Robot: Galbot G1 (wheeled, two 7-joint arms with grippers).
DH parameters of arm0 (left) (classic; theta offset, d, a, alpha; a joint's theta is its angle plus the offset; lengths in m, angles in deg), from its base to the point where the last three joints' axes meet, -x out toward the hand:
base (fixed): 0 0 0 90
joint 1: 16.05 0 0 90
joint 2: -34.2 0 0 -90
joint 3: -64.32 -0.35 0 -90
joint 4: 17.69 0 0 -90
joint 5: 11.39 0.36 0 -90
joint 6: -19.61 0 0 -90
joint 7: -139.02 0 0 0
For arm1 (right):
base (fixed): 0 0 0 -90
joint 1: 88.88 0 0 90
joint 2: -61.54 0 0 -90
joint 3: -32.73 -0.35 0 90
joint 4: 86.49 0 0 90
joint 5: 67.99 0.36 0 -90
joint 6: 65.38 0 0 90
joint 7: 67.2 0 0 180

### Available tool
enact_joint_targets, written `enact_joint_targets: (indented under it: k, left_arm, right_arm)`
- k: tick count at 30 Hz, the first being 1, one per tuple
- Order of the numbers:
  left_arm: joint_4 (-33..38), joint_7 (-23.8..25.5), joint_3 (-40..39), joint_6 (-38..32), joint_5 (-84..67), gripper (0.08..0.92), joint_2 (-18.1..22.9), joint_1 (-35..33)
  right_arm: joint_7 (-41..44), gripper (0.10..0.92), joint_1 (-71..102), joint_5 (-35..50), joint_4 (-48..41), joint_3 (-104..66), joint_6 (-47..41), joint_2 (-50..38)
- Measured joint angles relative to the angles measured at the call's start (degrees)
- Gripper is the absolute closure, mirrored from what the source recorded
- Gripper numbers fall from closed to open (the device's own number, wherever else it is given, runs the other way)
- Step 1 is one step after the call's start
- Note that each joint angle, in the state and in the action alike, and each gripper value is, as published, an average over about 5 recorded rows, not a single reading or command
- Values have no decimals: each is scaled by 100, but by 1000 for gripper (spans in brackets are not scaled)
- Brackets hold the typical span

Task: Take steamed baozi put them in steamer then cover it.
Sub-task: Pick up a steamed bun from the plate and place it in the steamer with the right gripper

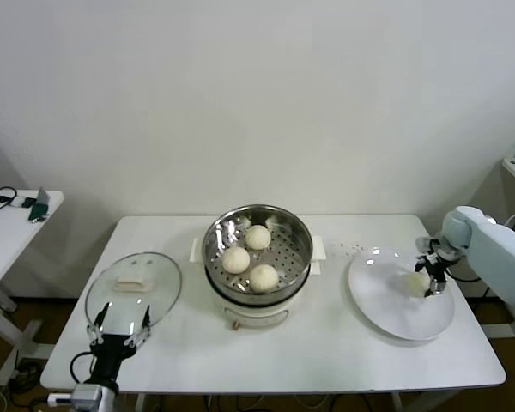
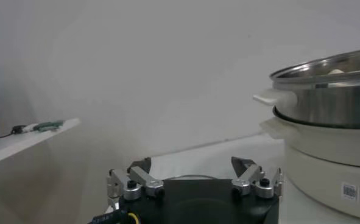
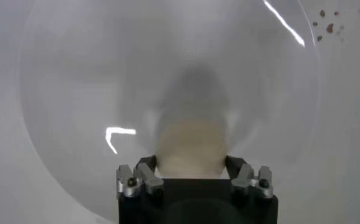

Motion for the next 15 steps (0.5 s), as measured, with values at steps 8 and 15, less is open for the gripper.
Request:
enact_joint_targets:
  k: [8,15]
  left_arm:
    - [15,0,0,-12,0,177,13,-1]
    - [54,9,-41,-34,-19,177,18,1]
  right_arm:
    - [0,313,-129,250,60,114,-70,-44]
    - [-58,313,-791,1140,370,820,-402,-115]
